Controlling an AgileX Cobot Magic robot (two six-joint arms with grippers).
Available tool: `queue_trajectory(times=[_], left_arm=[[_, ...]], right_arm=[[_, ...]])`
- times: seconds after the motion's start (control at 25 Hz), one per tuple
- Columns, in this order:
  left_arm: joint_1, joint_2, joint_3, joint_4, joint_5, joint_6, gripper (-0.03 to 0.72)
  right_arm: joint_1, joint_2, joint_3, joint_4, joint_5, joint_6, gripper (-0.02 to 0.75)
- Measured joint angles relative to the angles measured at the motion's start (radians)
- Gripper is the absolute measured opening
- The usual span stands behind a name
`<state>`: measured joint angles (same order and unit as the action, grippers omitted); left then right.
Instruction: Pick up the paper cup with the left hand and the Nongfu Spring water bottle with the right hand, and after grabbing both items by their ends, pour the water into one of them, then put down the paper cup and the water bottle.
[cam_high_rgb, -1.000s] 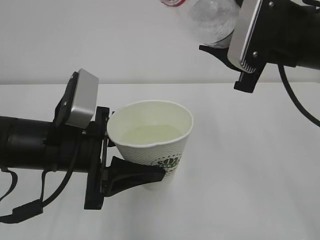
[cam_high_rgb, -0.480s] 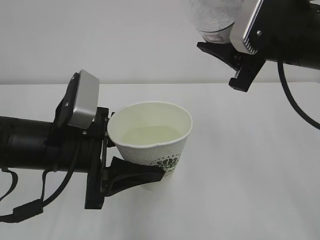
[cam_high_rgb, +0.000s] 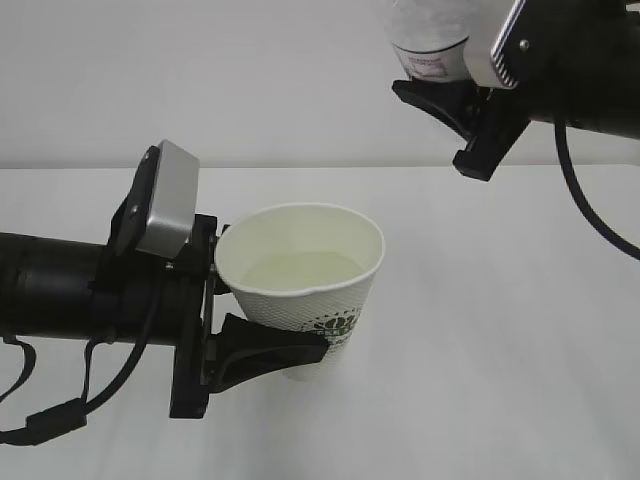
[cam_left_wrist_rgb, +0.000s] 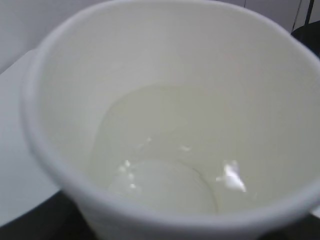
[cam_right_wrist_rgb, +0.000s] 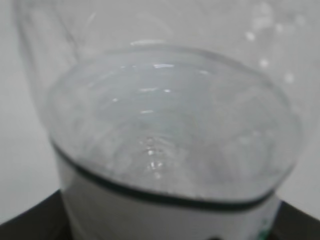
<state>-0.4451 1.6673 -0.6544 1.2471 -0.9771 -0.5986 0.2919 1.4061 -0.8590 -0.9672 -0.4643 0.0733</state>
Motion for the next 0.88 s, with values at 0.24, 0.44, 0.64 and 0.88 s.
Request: queue_trajectory(times=[0.24,0.44,0.64,0.88], left_arm=[[0.000,0.000,0.000,0.000,0.000,0.000,0.491],[0.000,0.000,0.000,0.000,0.000,0.000,0.491],[0.000,0.000,0.000,0.000,0.000,0.000,0.491],[0.000,0.000,0.000,0.000,0.000,0.000,0.491]], right_arm=[[0.000,0.000,0.000,0.000,-0.001,0.062,0.459],[0.000,0.000,0.000,0.000,-0.001,0.084,0.459],[0.000,0.000,0.000,0.000,-0.001,0.087,0.459],[0.000,0.000,0.000,0.000,0.007,0.090,0.459]])
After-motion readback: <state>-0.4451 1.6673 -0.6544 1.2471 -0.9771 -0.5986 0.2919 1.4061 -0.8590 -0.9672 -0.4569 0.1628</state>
